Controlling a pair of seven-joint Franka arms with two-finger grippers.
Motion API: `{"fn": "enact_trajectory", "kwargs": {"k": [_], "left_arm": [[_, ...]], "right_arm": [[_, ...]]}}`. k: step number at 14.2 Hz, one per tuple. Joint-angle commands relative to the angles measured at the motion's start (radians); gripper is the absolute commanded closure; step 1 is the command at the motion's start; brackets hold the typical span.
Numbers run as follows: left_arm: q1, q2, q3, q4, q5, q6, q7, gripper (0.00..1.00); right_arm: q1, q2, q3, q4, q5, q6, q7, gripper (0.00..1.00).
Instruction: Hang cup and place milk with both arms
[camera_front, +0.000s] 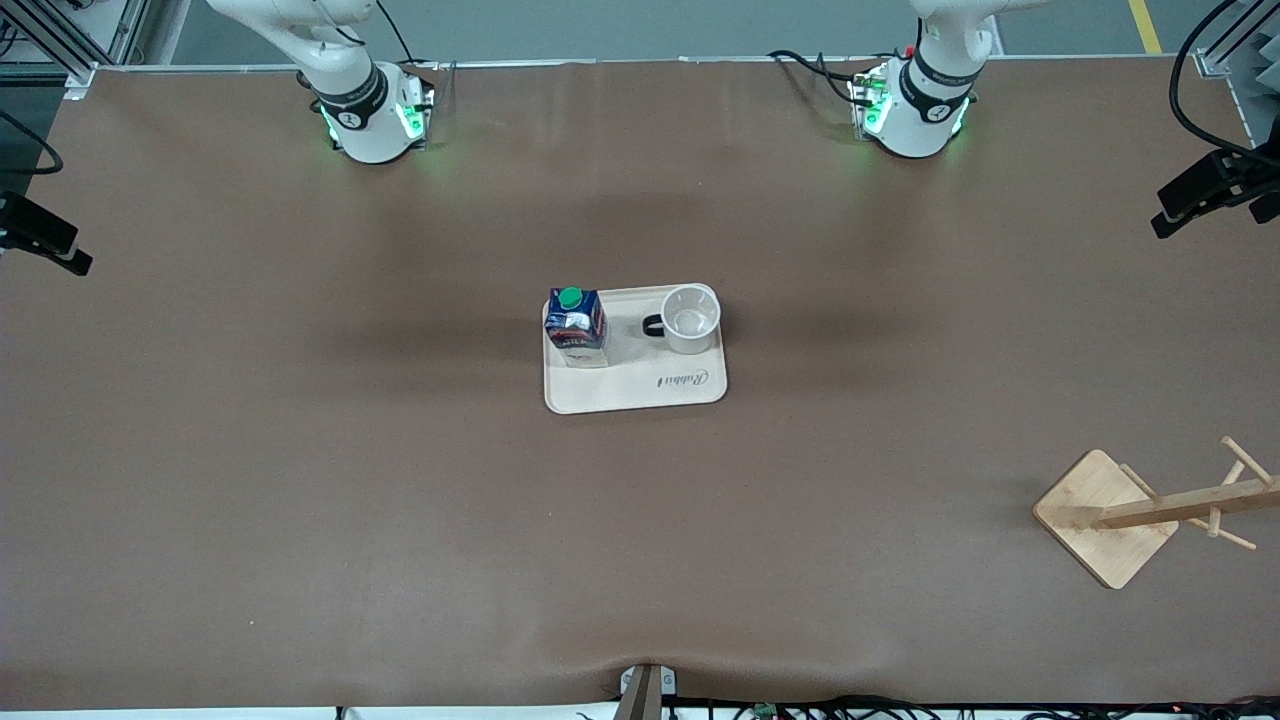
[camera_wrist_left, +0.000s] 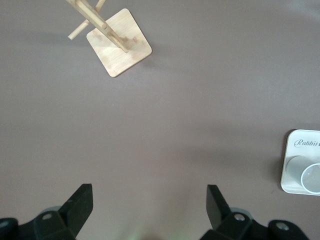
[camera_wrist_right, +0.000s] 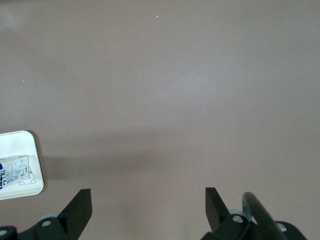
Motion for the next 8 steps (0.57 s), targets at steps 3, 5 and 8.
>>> {"fn": "enact_trajectory", "kwargs": {"k": [3, 5, 8], "left_arm": [[-0.007, 0.008, -0.009, 0.021, -0.009, -0.019, 0.017, 0.0], [-0.012, 0.022, -0.013, 0.021, -0.009, -0.019, 0.017, 0.0], [-0.053, 0.045, -0.051, 0.014, -0.01, -0.019, 0.018, 0.0]], "right_arm": [[-0.006, 0.003, 0.004, 0.011, -0.014, 0.007, 0.014, 0.0], [-0.006, 0.003, 0.004, 0.011, -0.012, 0.025, 0.014, 0.0], [-0.004, 0.003, 0.004, 0.011, 0.002, 0.035, 0.015, 0.0]]}}
